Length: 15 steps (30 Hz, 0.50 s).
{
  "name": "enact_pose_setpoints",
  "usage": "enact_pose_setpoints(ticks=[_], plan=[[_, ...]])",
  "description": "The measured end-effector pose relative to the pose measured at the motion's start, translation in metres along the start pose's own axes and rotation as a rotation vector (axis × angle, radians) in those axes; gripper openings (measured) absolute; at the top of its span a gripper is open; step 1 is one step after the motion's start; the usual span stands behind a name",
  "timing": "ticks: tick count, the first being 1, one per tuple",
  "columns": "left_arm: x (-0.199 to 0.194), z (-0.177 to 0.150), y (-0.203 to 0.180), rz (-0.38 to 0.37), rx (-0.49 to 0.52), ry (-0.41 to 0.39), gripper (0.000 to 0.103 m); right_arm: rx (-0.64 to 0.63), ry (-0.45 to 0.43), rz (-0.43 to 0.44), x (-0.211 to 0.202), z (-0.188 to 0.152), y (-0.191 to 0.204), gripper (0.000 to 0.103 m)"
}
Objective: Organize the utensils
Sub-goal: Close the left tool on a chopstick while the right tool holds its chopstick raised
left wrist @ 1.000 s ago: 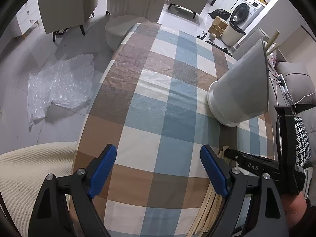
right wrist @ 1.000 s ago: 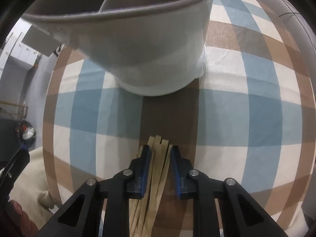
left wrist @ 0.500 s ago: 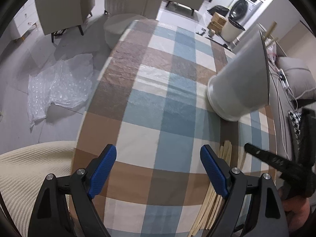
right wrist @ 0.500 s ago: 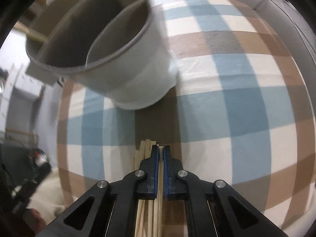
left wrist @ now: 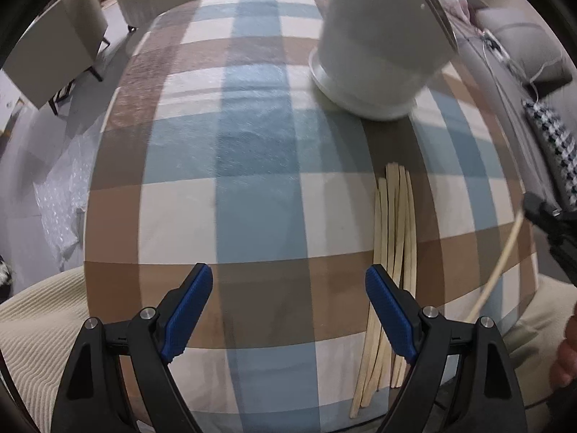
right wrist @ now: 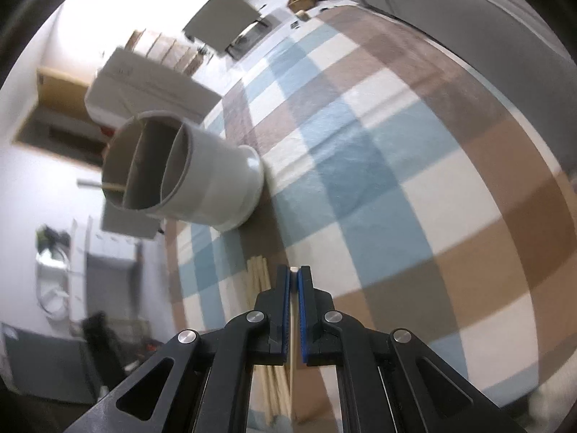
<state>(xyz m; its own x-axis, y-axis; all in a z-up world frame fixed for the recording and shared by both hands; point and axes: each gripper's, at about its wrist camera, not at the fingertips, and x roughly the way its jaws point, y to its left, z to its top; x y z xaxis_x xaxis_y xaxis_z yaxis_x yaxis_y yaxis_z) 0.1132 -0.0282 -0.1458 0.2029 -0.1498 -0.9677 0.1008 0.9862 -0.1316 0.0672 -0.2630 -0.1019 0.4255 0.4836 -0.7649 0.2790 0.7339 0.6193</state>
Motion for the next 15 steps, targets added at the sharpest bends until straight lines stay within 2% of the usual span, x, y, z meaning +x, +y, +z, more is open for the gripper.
enact_pose_setpoints(ticks=[4, 7, 15], plan=[[0.005, -0.003, -0.011, -0.005, 0.026, 0.006, 0.083, 0.097, -0.023, 0.077, -0.001, 0.005, -0.018, 0.004], [0.008, -0.004, -0.019, 0.032, 0.064, 0.003, 0.083, 0.125, -0.024, 0.115, -0.005, 0.011, -0.025, 0.004], [0.027, -0.01, -0.02, 0.058, 0.08, 0.066, 0.083, 0.071, -0.058, 0.148, -0.006, 0.023, -0.017, 0.004]])
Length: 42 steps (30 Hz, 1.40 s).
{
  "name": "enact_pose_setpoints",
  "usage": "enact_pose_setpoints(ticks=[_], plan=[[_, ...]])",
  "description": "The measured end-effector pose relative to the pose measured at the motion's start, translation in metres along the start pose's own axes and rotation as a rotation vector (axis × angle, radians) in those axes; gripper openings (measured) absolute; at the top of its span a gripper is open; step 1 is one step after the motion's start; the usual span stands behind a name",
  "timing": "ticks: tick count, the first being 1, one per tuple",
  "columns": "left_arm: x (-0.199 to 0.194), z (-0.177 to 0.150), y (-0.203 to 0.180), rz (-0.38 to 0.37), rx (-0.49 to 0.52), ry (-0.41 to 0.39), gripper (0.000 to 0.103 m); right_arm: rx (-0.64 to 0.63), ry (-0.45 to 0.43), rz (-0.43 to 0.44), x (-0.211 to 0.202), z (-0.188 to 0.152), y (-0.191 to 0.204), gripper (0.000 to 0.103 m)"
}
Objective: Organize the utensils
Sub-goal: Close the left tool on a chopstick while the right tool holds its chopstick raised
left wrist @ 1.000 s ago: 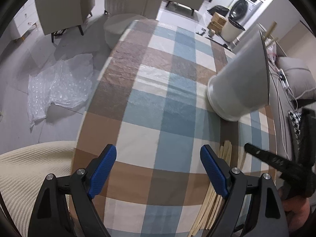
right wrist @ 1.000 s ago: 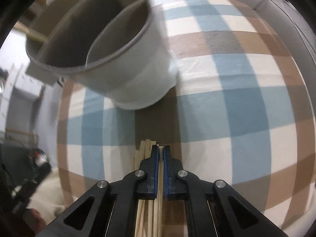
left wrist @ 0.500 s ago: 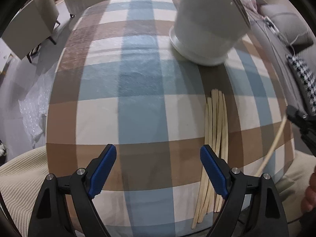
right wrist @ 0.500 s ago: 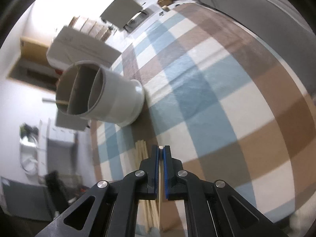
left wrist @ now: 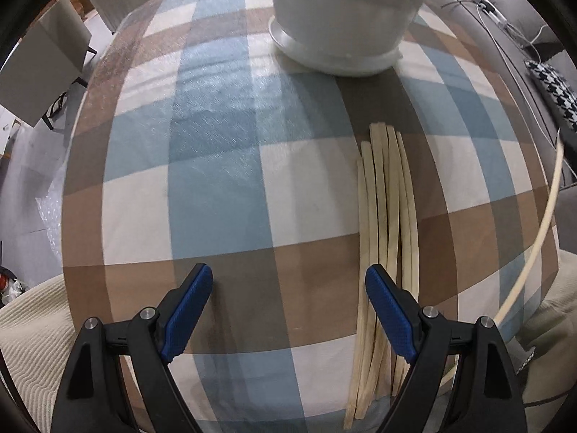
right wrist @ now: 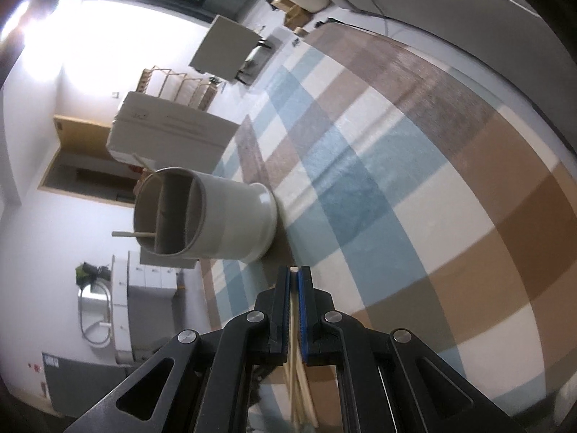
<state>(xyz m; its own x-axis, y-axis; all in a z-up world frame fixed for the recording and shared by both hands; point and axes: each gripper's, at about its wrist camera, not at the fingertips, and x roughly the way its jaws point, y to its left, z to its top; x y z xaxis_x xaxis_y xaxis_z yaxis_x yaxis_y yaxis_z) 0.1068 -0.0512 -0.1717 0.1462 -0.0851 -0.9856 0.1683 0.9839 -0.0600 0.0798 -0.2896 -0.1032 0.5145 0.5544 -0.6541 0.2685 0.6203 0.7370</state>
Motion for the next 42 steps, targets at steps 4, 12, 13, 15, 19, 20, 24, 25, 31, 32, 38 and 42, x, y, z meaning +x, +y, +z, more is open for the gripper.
enact_pose_setpoints(ticks=[4, 12, 13, 15, 19, 20, 24, 25, 31, 32, 38, 42], plan=[[0.002, -0.001, 0.001, 0.004, 0.0, 0.002, 0.084, -0.028, -0.001, 0.01, -0.001, 0.004, 0.005, 0.004], [0.008, 0.015, -0.003, 0.024, -0.005, 0.014, 0.084, -0.079, -0.011, 0.011, -0.004, 0.011, 0.014, 0.004], [0.009, 0.016, -0.003, 0.025, -0.007, 0.014, 0.084, -0.08, -0.011, 0.016, -0.005, 0.011, 0.014, 0.004], [0.007, 0.015, -0.004, 0.029, -0.009, 0.015, 0.084, -0.083, -0.01, 0.031, -0.005, 0.013, 0.016, 0.004], [0.009, 0.021, -0.006, 0.05, -0.002, 0.016, 0.084, -0.101, -0.007, 0.039, -0.006, 0.015, 0.021, 0.004], [0.009, 0.022, -0.006, 0.057, 0.001, 0.015, 0.084, -0.108, -0.007, 0.038, -0.005, 0.015, 0.022, 0.004], [0.011, 0.029, -0.011, 0.091, 0.019, 0.013, 0.084, -0.126, -0.006, 0.036, -0.006, 0.016, 0.026, 0.004], [0.012, 0.03, -0.011, 0.093, 0.02, 0.014, 0.084, -0.134, -0.008, 0.035, -0.006, 0.016, 0.028, 0.004], [0.011, 0.035, -0.019, 0.121, 0.038, 0.027, 0.083, -0.185, -0.018, 0.0, -0.006, 0.018, 0.035, 0.004], [0.014, 0.04, -0.025, 0.134, 0.049, 0.038, 0.083, -0.187, -0.018, 0.0, -0.006, 0.018, 0.035, 0.004], [0.008, 0.043, -0.039, 0.151, 0.074, 0.03, 0.077, -0.186, -0.025, 0.007, -0.008, 0.021, 0.035, 0.004], [0.004, 0.051, -0.044, 0.095, 0.09, 0.034, 0.039, -0.186, -0.026, 0.012, -0.008, 0.022, 0.036, 0.004]])
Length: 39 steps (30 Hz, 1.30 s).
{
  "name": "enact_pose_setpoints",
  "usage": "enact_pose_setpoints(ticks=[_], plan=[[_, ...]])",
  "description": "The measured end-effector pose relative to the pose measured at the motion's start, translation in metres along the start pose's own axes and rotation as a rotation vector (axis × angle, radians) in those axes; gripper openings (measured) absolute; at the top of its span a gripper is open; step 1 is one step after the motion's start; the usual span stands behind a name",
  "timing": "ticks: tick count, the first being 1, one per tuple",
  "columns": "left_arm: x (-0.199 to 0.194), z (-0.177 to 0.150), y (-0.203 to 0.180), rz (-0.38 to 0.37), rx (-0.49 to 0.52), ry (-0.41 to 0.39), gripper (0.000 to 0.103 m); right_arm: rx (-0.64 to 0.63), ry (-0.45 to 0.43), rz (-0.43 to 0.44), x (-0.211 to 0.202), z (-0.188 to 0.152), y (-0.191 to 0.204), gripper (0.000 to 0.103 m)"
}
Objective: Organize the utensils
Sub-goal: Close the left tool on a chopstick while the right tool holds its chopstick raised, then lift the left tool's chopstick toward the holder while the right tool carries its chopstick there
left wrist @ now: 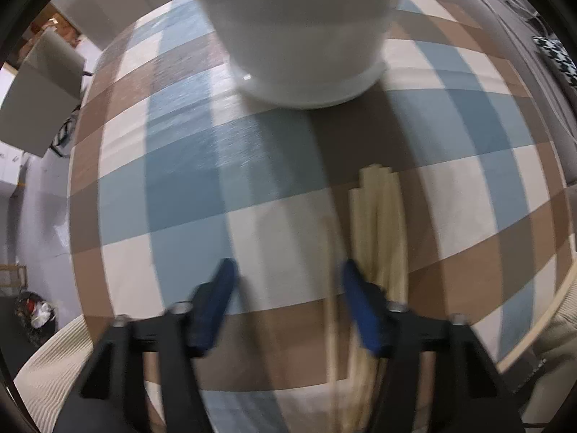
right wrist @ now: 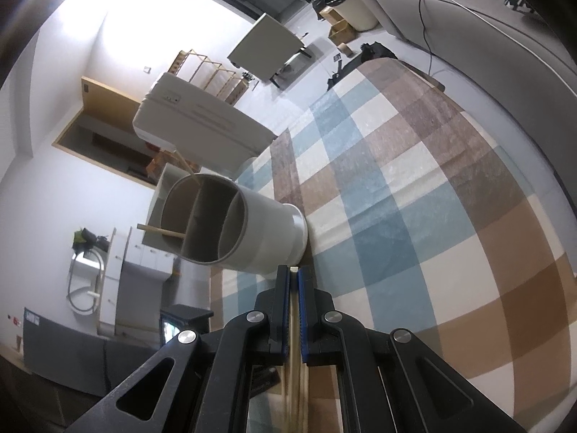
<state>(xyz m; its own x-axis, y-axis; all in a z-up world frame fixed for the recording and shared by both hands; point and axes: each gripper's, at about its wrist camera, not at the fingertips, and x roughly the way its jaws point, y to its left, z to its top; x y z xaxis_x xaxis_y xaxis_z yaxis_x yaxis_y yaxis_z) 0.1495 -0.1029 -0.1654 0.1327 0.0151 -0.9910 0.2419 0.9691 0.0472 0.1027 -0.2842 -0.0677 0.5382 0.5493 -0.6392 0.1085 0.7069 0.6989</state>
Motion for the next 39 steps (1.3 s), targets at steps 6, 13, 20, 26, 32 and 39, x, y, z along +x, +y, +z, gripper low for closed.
enact_pose_setpoints(ticks=[6, 13, 20, 26, 32, 39], plan=[[0.0, 0.012, -0.023, -0.009, 0.08, 0.007, 0.003, -0.001, 0.005, -0.001, 0.001, 0.001, 0.0, 0.004], [-0.02, 0.02, -0.013, -0.051, 0.004, -0.096, 0.0, -0.044, 0.002, -0.033, 0.002, -0.003, 0.006, 0.004], [-0.079, 0.002, 0.022, -0.106, -0.075, -0.332, 0.0, -0.159, -0.029, -0.046, 0.003, -0.018, 0.026, 0.004], [-0.052, -0.014, 0.037, -0.222, -0.129, -0.185, 0.0, -0.217, -0.027, -0.081, 0.006, -0.039, 0.035, 0.004], [-0.029, -0.033, 0.023, -0.212, -0.087, -0.09, 0.025, -0.154, -0.028, -0.105, 0.004, -0.041, 0.022, 0.004], [-0.002, -0.026, 0.007, -0.124, -0.042, -0.024, 0.033, -0.139, -0.031, -0.105, 0.007, -0.036, 0.018, 0.004]])
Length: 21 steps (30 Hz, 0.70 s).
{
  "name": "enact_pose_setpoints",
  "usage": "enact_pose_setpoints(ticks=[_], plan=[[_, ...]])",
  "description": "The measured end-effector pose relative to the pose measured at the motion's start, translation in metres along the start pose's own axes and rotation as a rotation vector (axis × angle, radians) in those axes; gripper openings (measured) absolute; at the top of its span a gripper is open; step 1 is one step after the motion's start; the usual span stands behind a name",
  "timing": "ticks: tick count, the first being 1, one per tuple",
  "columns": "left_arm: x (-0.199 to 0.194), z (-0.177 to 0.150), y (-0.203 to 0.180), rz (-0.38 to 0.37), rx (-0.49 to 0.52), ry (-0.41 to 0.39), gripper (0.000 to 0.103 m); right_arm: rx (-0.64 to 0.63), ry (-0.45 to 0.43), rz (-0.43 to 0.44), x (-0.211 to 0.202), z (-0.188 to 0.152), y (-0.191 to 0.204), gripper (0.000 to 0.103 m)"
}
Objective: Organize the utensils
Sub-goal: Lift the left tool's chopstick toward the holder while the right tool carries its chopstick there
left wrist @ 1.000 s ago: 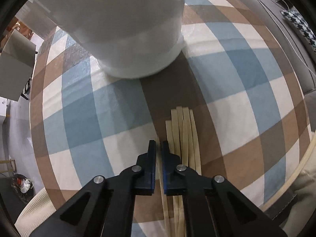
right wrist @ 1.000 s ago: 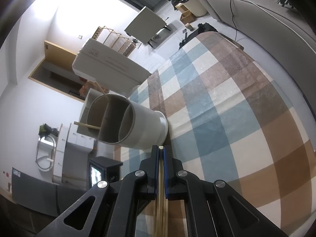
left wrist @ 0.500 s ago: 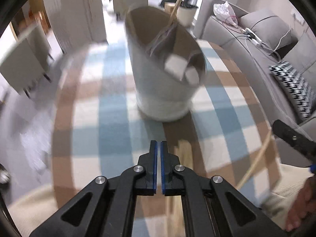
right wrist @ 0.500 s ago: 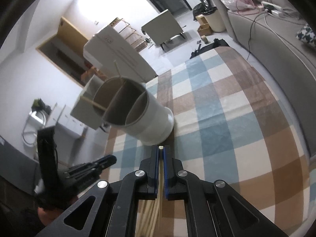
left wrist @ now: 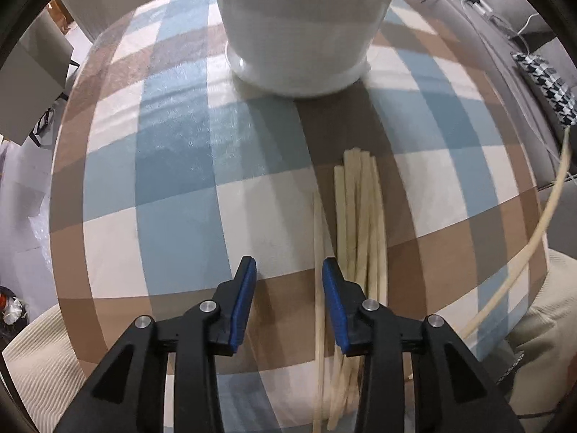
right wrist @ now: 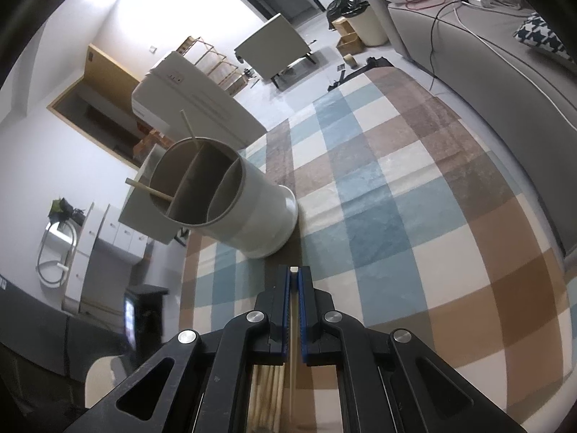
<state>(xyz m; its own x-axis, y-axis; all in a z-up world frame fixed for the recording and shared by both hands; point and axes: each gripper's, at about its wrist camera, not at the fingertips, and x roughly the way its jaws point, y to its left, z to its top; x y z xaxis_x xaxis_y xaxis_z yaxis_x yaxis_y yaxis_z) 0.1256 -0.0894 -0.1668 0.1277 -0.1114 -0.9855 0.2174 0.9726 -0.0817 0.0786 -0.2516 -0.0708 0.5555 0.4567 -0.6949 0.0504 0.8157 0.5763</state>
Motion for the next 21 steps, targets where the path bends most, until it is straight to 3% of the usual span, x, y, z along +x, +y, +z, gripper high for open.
enact_pose_setpoints(ticks=[8, 11, 12, 16, 19, 21], plan=[[0.006, 0.011, -0.014, 0.055, 0.061, 0.011, 0.033, 0.0, 0.007, 0.015, 0.007, 0.005, 0.002, 0.004], [0.005, 0.019, -0.013, 0.046, 0.047, 0.021, 0.014, 0.003, 0.009, 0.022, 0.007, 0.007, 0.002, 0.004], [0.007, 0.022, -0.015, 0.04, 0.052, 0.028, 0.002, 0.003, 0.006, 0.025, 0.007, 0.008, 0.002, 0.004], [0.01, 0.037, -0.022, 0.055, 0.062, 0.025, 0.001, 0.001, 0.003, 0.034, 0.005, 0.009, 0.004, 0.004], [-0.001, 0.046, -0.019, 0.052, 0.033, -0.043, 0.001, -0.007, 0.006, 0.029, 0.005, 0.008, 0.006, 0.004], [-0.023, 0.047, -0.014, 0.014, -0.014, -0.141, 0.001, -0.02, 0.0, 0.021, 0.003, 0.008, 0.007, 0.004]])
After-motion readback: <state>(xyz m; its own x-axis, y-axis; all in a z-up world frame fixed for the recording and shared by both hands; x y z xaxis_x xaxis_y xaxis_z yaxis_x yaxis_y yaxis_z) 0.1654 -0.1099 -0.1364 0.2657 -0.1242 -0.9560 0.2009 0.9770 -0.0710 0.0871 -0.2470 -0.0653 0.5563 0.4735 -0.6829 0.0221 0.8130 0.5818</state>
